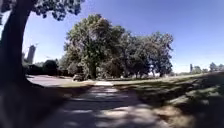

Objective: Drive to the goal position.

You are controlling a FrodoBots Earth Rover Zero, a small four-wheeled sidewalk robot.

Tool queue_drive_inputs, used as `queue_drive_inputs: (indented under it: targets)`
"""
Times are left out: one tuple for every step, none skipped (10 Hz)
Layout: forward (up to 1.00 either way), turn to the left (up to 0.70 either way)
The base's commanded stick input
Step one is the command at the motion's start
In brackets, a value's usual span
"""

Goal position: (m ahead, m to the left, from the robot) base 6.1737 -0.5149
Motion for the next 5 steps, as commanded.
queue_drive_inputs:
  targets:
    - [0.85, 0.0]
    - [0.85, 0.0]
    - [0.85, 0.0]
    - [0.85, 0.01]
    - [0.85, 0.02]
